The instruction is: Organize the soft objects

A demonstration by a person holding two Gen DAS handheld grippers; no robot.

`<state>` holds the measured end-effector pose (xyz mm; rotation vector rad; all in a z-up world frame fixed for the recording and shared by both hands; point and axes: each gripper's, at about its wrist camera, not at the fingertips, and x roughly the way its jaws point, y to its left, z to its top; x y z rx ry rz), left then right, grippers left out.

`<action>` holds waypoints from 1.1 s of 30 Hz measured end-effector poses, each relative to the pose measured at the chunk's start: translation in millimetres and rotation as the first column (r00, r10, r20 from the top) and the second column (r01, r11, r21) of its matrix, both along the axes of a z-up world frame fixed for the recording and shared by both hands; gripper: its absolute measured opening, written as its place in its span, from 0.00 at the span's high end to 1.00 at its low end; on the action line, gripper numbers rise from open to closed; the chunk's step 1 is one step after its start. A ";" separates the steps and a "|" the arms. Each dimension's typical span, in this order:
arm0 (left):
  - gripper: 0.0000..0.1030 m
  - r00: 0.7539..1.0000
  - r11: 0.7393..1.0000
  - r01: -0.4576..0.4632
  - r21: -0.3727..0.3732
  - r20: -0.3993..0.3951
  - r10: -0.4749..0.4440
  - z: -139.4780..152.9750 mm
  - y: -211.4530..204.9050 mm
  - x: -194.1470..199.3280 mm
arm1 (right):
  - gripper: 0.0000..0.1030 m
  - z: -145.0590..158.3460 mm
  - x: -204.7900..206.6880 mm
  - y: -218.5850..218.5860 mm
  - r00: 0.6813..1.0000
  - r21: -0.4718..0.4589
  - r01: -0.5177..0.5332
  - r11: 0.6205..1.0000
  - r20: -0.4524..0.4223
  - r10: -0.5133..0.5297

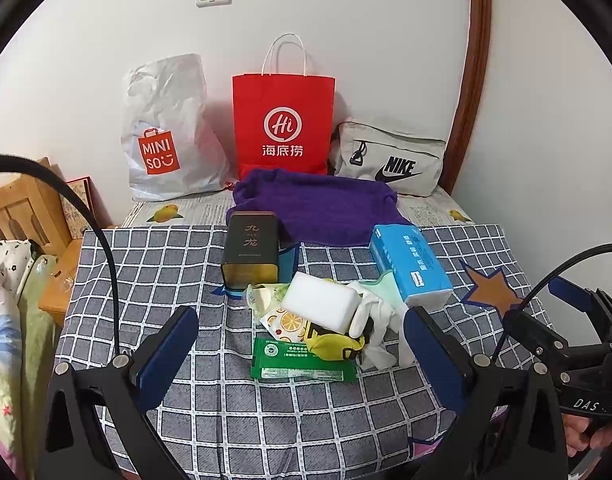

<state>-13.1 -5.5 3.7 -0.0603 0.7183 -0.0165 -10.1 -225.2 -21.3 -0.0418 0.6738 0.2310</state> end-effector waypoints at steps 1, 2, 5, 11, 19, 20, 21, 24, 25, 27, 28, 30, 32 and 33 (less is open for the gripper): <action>0.00 1.000 1.000 0.001 0.000 -0.002 -0.001 -0.2 -0.3 0.0 | 0.00 0.0 0.4 0.2 1.000 0.001 -0.003 1.000 -0.003 0.003; 0.00 1.000 1.000 0.001 -0.001 -0.002 -0.001 -0.1 -0.2 -0.2 | 0.00 0.0 0.4 0.4 1.000 0.001 -0.003 1.000 -0.003 0.003; 0.00 1.000 1.000 0.003 0.002 0.000 -0.003 0.6 -1.3 -1.2 | 0.00 -0.3 0.0 1.4 1.000 -0.001 -0.005 1.000 -0.002 0.005; 0.00 1.000 1.000 0.011 0.008 0.008 -0.011 2.2 -3.7 -3.0 | 0.00 -1.1 -0.9 1.4 1.000 0.004 -0.003 1.000 -0.002 0.003; 0.00 1.000 1.000 0.012 0.009 0.010 -0.013 2.8 -4.9 -3.2 | 0.00 -0.7 -0.5 0.6 1.000 0.006 -0.001 1.000 -0.002 0.001; 0.00 1.000 1.000 0.013 0.010 0.010 -0.013 2.9 -4.9 -3.1 | 0.00 -0.7 -0.4 0.5 1.000 0.007 0.000 1.000 -0.001 0.000; 0.00 1.000 1.000 0.013 0.009 0.010 -0.013 3.0 -4.9 -3.0 | 0.00 -0.5 -0.8 0.3 1.000 0.007 0.000 1.000 -0.001 0.000; 0.00 1.000 1.000 0.014 0.009 0.009 -0.014 2.9 -5.6 -3.0 | 0.00 -0.4 -1.7 0.5 1.000 0.006 0.002 1.000 0.001 -0.002; 0.00 1.000 1.000 0.013 0.010 0.009 -0.013 2.8 -5.7 -3.1 | 0.00 -0.2 -1.9 0.7 1.000 0.005 0.002 1.000 0.001 -0.002; 0.00 1.000 1.000 0.013 0.010 0.008 -0.013 2.9 -5.8 -3.3 | 0.00 -0.1 -2.0 0.7 1.000 0.007 0.000 1.000 0.002 0.000; 0.00 1.000 1.000 0.014 0.010 0.009 -0.014 3.1 -5.8 -3.5 | 0.00 0.0 -2.0 0.8 1.000 0.006 0.001 1.000 0.001 -0.001; 0.00 1.000 1.000 0.021 0.006 0.012 -0.021 3.3 -5.7 -4.0 | 0.00 -0.1 -2.4 0.7 1.000 0.009 -0.002 1.000 0.004 0.002; 0.00 1.000 1.000 0.026 0.002 0.016 -0.026 3.9 -5.5 -4.3 | 0.00 0.0 -2.7 1.2 1.000 0.007 -0.004 1.000 0.004 0.004; 0.00 1.000 1.000 0.026 0.002 0.016 -0.026 4.1 -5.3 -4.2 | 0.00 0.0 -2.9 1.1 1.000 0.007 -0.005 1.000 0.005 0.005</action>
